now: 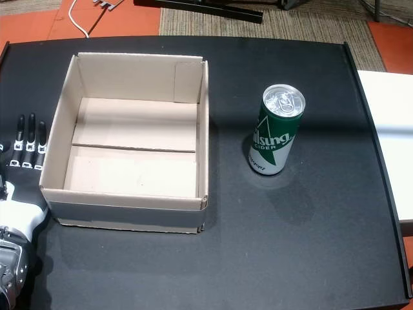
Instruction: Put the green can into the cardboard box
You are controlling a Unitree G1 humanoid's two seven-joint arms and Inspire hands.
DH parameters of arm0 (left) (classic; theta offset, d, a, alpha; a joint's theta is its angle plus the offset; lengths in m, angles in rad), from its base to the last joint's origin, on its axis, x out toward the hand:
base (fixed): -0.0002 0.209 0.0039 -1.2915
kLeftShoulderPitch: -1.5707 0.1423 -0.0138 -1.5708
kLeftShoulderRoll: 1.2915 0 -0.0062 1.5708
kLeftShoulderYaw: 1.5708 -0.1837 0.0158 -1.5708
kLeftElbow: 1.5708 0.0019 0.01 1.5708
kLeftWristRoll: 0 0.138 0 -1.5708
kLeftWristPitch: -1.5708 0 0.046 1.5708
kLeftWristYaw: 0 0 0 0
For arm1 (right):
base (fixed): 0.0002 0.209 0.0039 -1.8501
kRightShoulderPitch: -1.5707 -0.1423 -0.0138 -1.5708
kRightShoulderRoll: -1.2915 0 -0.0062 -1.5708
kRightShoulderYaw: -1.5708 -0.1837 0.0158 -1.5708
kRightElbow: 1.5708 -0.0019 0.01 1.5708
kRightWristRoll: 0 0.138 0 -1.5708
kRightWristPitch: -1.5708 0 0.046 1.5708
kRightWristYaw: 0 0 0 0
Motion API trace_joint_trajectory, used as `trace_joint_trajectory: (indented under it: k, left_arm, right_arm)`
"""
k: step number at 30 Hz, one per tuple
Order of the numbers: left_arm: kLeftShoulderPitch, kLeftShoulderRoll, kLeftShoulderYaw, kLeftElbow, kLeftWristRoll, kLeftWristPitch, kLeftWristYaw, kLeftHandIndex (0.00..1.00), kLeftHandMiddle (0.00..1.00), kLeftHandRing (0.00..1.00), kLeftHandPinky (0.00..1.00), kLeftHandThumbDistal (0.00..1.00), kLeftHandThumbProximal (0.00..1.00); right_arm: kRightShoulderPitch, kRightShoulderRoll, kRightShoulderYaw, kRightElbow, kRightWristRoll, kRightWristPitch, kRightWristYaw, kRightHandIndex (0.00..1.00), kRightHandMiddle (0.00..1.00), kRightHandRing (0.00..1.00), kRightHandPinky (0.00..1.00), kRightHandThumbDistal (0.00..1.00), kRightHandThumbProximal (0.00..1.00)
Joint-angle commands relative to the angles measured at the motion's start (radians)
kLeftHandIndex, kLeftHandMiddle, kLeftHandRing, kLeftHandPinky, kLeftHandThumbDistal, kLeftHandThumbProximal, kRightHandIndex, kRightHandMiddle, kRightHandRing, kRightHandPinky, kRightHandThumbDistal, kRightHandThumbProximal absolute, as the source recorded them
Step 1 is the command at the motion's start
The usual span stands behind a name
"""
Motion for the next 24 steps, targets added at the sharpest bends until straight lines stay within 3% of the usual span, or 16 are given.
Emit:
trace_joint_trajectory:
  k: [1, 9, 12, 14, 20, 22, 24]
  left_arm:
    - [0.058, -0.006, -0.005, 0.029, 0.016, -0.007, 0.042, 0.47, 0.49, 0.61, 0.79, 0.0, 0.84]
    - [0.059, -0.002, 0.002, 0.029, 0.008, 0.007, 0.029, 0.47, 0.49, 0.6, 0.79, 0.0, 0.82]
    - [0.058, -0.002, 0.0, 0.029, 0.01, 0.007, 0.034, 0.46, 0.49, 0.61, 0.8, 0.0, 0.82]
    - [0.058, -0.003, -0.004, 0.028, 0.015, 0.002, 0.031, 0.47, 0.49, 0.6, 0.79, 0.0, 0.82]
    - [0.049, -0.006, -0.006, 0.029, 0.014, 0.001, 0.027, 0.47, 0.5, 0.62, 0.81, 0.0, 0.84]
    - [0.046, -0.007, -0.001, 0.029, 0.008, 0.005, 0.023, 0.47, 0.49, 0.62, 0.8, 0.0, 0.84]
    - [0.04, -0.01, 0.0, 0.029, 0.008, 0.002, 0.027, 0.46, 0.49, 0.62, 0.79, 0.0, 0.84]
  right_arm:
    - [0.014, -0.003, 0.005, -0.003, 0.002, -0.009, -0.045, 0.67, 0.84, 0.92, 0.99, 1.0, 0.43]
    - [0.013, -0.002, 0.004, -0.009, -0.007, 0.007, -0.057, 0.67, 0.84, 0.92, 0.98, 0.96, 0.34]
    - [0.012, -0.003, 0.001, -0.014, -0.014, 0.014, -0.059, 0.68, 0.84, 0.92, 0.98, 0.97, 0.39]
    - [0.009, -0.003, 0.001, -0.01, -0.011, 0.006, -0.059, 0.68, 0.84, 0.92, 0.98, 0.94, 0.36]
    - [-0.025, -0.044, -0.017, -0.086, -0.024, -0.037, -0.058, 0.78, 0.89, 0.96, 1.0, 0.97, 0.42]
    - [-0.055, -0.102, -0.038, -0.188, -0.043, -0.021, -0.046, 0.75, 0.87, 0.95, 1.0, 1.0, 0.54]
    - [-0.069, -0.17, -0.082, -0.311, -0.016, -0.016, 0.05, 0.74, 0.87, 0.95, 1.0, 1.0, 0.56]
